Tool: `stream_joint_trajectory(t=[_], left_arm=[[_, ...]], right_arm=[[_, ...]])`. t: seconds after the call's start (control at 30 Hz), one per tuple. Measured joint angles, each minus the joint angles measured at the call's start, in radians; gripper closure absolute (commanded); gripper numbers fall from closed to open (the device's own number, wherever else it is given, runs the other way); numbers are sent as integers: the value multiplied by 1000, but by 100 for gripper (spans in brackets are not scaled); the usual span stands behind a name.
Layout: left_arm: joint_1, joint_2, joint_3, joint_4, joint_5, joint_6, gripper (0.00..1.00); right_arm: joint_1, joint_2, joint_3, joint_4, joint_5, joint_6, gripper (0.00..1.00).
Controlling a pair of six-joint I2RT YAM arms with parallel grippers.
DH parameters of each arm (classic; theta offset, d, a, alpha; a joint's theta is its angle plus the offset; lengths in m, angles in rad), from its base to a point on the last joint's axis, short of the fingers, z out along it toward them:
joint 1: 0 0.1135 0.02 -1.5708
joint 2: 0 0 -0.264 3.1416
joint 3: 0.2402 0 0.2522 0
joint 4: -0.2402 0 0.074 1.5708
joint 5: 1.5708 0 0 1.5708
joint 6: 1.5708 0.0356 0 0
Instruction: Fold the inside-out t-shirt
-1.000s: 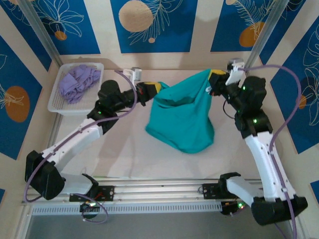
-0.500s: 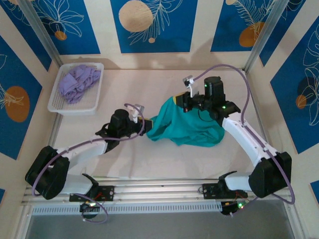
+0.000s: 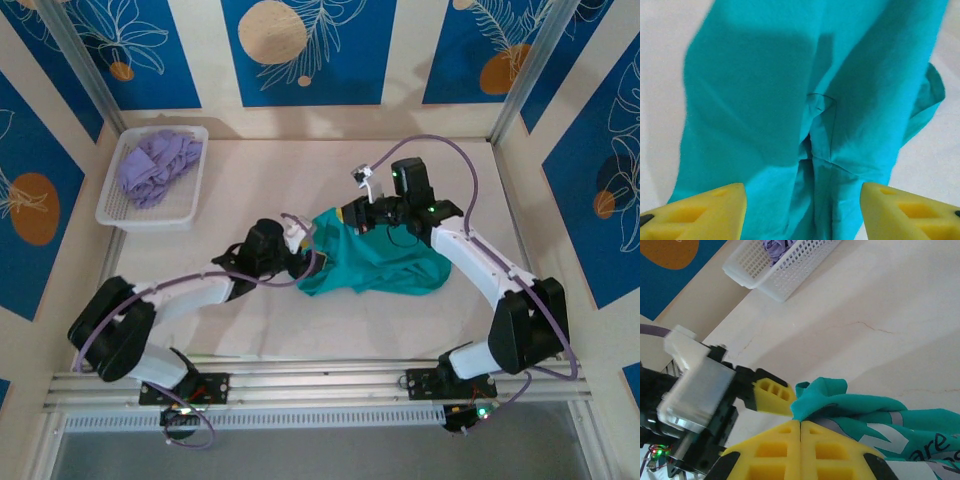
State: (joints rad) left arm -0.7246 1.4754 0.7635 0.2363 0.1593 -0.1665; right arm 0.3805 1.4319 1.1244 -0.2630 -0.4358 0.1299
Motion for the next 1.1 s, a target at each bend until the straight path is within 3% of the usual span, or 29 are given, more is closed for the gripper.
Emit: stream_joint_trajectory(t=[0.07, 0.17, 0.27, 0.4, 0.47, 0.67, 0.77, 0.83, 0.87, 1.0, 1.03, 1.1], left_arm=[[0, 66, 43, -22, -43, 6, 65], [0, 183, 153, -87, -97, 18, 98], [5, 222, 204, -137, -96, -3, 100], [27, 155, 194, -165, 14, -108, 100], [42, 92, 167, -156, 76, -176, 100], [68, -34, 117, -142, 200, -314, 100], [74, -51, 102, -140, 235, -352, 100], [80, -62, 91, -140, 254, -365, 100], [83, -68, 86, -141, 262, -373, 100], [107, -132, 55, -142, 275, -393, 100], [116, -153, 46, -141, 276, -398, 100], [140, -198, 26, -144, 267, -405, 100]], right_arm=[[0, 13, 16, -16, 2, 4, 100], [-9, 38, 56, -48, 21, 31, 97], [-38, 77, 127, -108, 120, 107, 62], [-53, 99, 151, -136, 410, 168, 45], [-13, 46, 58, -94, 513, 166, 35], [258, -222, -307, 0, 632, 162, 29], [315, -257, -399, 66, 658, 201, 28], [320, -210, -421, 116, 677, 226, 30], [317, -162, -422, 149, 691, 239, 37], [278, 6, -393, 258, 672, 271, 95], [266, 24, -386, 269, 660, 271, 100], [243, 21, -383, 287, 617, 270, 100]])
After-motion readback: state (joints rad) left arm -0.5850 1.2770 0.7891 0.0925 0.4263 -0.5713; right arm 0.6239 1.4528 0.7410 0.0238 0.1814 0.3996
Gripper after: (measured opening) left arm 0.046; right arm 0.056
